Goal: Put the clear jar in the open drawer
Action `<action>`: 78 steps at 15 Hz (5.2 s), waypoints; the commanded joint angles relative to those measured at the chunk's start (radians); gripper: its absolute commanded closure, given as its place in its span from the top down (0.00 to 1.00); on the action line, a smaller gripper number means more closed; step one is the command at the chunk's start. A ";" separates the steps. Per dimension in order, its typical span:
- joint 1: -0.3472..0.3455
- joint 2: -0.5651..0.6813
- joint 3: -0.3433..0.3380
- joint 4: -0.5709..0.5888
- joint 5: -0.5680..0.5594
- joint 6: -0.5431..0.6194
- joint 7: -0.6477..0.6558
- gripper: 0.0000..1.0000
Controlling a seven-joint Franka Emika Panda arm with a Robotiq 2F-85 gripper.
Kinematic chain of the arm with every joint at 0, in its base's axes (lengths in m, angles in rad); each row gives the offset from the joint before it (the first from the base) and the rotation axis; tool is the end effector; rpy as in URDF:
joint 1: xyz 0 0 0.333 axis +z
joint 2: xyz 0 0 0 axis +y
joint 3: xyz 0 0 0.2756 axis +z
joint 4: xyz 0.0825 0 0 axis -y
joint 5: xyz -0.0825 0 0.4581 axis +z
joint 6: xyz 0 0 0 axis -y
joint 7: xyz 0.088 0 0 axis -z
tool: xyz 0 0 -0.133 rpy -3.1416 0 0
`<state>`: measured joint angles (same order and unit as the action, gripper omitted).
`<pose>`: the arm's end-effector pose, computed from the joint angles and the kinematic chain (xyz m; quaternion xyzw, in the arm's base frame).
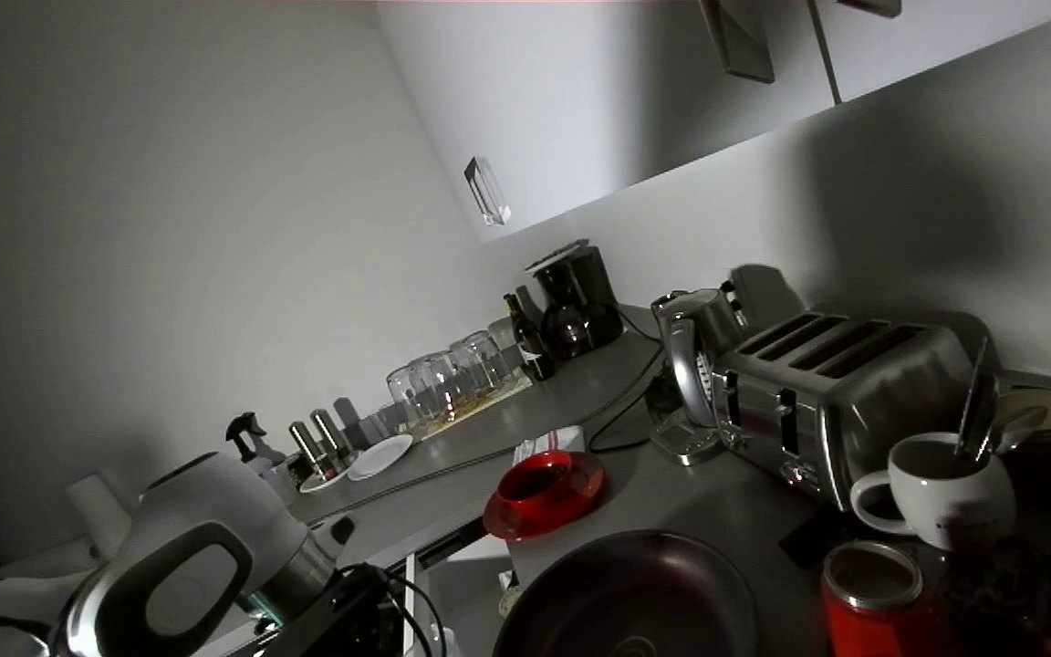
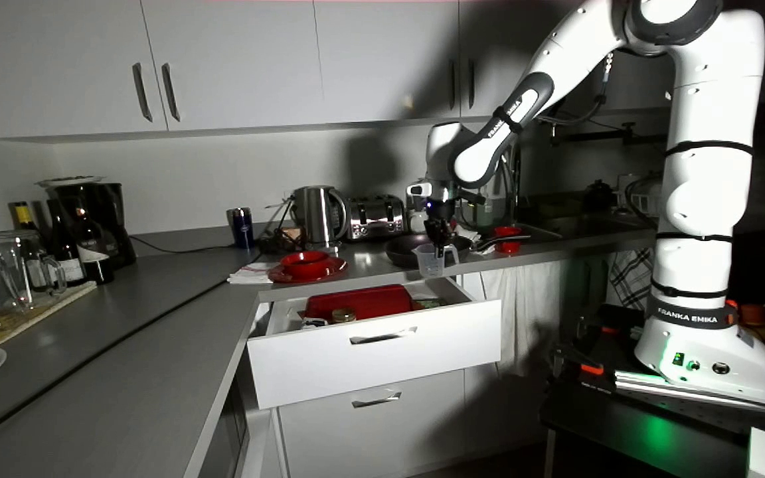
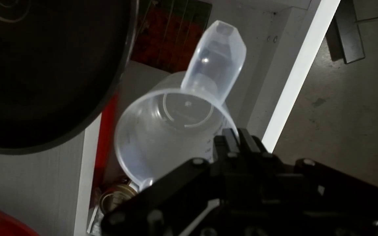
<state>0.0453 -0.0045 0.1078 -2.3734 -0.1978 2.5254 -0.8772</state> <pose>0.5614 0.0856 0.2209 0.8259 0.5548 0.0503 0.0869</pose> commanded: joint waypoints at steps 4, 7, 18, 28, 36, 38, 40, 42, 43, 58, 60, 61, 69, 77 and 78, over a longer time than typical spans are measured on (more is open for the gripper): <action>0.005 -0.001 -0.021 -0.029 -0.016 0.047 -0.012 0.07; -0.004 0.045 -0.036 -0.003 -0.017 0.044 -0.032 0.06; -0.041 0.247 -0.040 0.084 -0.001 0.038 -0.102 0.07; -0.035 0.299 -0.005 0.077 -0.019 0.093 -0.122 0.07; -0.037 0.336 -0.001 0.094 -0.031 0.145 -0.119 0.07; -0.039 0.347 0.000 0.097 -0.038 0.168 -0.121 0.07; -0.036 0.357 -0.001 0.095 -0.051 0.193 -0.117 0.07; -0.039 0.364 0.003 0.098 -0.052 0.204 -0.119 0.07; -0.042 0.367 0.006 0.100 -0.050 0.206 -0.121 0.07; -0.050 0.362 0.017 0.100 -0.030 0.193 -0.110 0.06; -0.049 0.369 0.024 0.104 -0.026 0.199 -0.113 0.06; -0.049 0.373 0.032 0.104 -0.020 0.199 -0.118 0.06; 0.038 0.438 0.016 0.109 -0.107 0.238 -0.036 0.06; 0.081 0.472 -0.005 0.135 -0.200 0.254 0.056 0.06; 0.083 0.478 -0.004 0.140 -0.205 0.251 0.064 0.06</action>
<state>0.1030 0.4244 0.1218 -2.2589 -0.3615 2.7577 -0.8639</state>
